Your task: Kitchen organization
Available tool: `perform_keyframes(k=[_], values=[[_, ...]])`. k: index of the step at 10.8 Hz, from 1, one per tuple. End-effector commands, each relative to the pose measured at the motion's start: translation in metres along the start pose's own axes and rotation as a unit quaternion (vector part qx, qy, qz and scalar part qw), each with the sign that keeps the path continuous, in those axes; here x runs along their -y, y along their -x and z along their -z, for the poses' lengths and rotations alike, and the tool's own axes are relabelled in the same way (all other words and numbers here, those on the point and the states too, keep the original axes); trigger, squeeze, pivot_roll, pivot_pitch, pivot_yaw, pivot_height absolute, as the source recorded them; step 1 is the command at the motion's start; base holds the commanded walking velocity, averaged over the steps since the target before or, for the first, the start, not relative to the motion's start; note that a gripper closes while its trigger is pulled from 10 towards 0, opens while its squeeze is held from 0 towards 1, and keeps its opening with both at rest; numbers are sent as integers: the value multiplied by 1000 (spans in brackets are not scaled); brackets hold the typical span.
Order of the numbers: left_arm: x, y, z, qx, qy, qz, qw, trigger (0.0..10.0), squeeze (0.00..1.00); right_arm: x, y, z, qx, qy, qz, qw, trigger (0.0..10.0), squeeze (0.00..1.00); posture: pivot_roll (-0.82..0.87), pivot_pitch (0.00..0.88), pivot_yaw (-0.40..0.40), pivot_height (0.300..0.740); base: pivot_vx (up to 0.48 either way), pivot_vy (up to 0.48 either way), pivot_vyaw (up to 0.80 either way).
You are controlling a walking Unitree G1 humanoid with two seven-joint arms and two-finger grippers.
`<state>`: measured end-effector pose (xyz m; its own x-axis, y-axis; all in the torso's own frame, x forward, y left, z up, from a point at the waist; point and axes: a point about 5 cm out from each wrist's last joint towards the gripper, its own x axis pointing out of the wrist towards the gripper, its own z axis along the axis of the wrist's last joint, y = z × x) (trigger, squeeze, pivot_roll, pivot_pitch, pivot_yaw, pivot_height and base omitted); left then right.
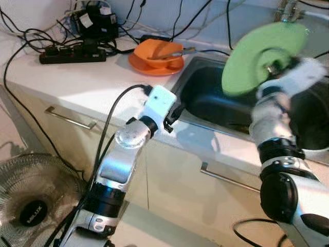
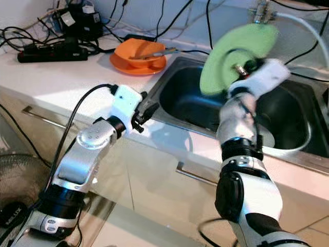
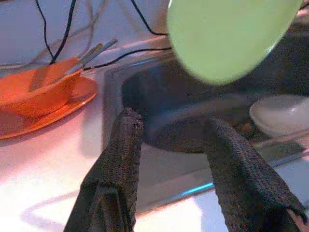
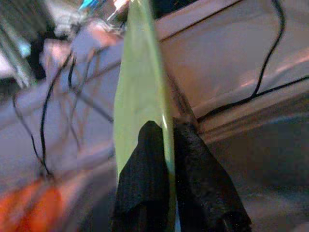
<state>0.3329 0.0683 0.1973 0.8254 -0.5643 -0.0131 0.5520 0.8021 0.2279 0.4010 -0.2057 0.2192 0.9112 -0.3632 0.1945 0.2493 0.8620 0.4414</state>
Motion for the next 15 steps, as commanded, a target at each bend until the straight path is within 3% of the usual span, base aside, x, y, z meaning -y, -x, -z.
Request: perform_keyframes(k=[1,3,8,11,15], values=[[0,2,-4,6,14,4,1000,10000,0,-9,0,5,-13,37,-22,999,10000,0,272,0,-38,740,0,0,0],[6,5,-6,1,29,13,999,10000,0,-5,8,30,-75,79,-16,994,10000,0,281,0,-43,740,0,0,0],[7,9,-10,-7,51,13,999,10000,0,-11,17,52,-124,127,-43,983,10000,0,294,0,-49,740,0,0,0],[11,11,-8,-17,65,18,998,10000,0,-16,27,67,-156,138,-59,976,10000,0,310,0,-54,740,0,0,0],[29,14,3,-39,132,47,989,10000,0,-21,34,77,-175,135,-71,973,10000,0,317,25,-53,740,0,0,0]])
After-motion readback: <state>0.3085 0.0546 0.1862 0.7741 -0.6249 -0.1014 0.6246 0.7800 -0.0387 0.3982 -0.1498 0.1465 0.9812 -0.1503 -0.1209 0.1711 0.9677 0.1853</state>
